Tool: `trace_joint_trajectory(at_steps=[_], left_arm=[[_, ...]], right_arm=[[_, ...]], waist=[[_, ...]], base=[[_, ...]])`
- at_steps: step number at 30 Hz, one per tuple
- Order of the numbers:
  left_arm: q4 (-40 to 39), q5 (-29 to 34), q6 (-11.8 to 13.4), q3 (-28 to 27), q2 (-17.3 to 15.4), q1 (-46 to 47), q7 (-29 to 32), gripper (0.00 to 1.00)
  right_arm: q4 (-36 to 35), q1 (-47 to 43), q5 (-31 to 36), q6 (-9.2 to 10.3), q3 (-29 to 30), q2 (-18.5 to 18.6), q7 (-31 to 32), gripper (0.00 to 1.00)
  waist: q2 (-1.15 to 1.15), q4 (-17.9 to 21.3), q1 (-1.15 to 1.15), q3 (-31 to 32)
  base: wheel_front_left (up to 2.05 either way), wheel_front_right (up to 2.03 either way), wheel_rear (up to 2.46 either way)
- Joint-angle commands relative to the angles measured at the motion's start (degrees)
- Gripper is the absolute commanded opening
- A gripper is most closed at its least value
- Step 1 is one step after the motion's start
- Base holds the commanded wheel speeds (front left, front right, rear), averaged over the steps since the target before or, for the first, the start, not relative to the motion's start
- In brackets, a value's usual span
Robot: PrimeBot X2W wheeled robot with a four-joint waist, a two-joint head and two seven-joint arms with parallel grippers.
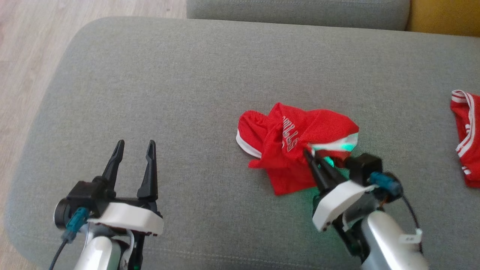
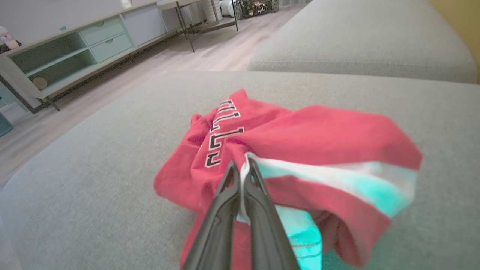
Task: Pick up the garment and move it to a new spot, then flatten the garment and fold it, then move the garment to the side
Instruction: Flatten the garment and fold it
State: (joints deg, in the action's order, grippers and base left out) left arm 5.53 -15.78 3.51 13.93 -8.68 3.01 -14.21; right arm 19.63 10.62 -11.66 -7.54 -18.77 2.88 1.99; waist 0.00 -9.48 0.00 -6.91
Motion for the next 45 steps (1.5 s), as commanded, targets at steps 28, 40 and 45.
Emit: trace_joint_trajectory(at_steps=[28,40,45], left_arm=[[-2.03,2.42,-2.2,-3.39,1.67,6.1,-0.78,1.0],[-1.51,3.12,-2.33,-5.32,1.65,4.12,-0.78,1.0],[-1.16,3.2,-2.33,-5.72,1.46,2.66,-0.78,1.0]], right_arm=[[14.77,16.0,-3.51,0.05,23.07,6.98,-4.95,1.0],[1.13,11.07,-1.45,0.05,12.47,8.69,-14.07,1.0],[-5.86,5.07,0.08,0.05,11.76,7.66,-12.38,1.0]], waist=[[0.0,3.91,0.0,-4.89],[0.0,7.64,0.0,-1.31],[0.0,8.56,0.0,0.57]], base=[[0.0,0.0,0.0],[0.0,0.0,0.0],[0.0,0.0,0.0]])
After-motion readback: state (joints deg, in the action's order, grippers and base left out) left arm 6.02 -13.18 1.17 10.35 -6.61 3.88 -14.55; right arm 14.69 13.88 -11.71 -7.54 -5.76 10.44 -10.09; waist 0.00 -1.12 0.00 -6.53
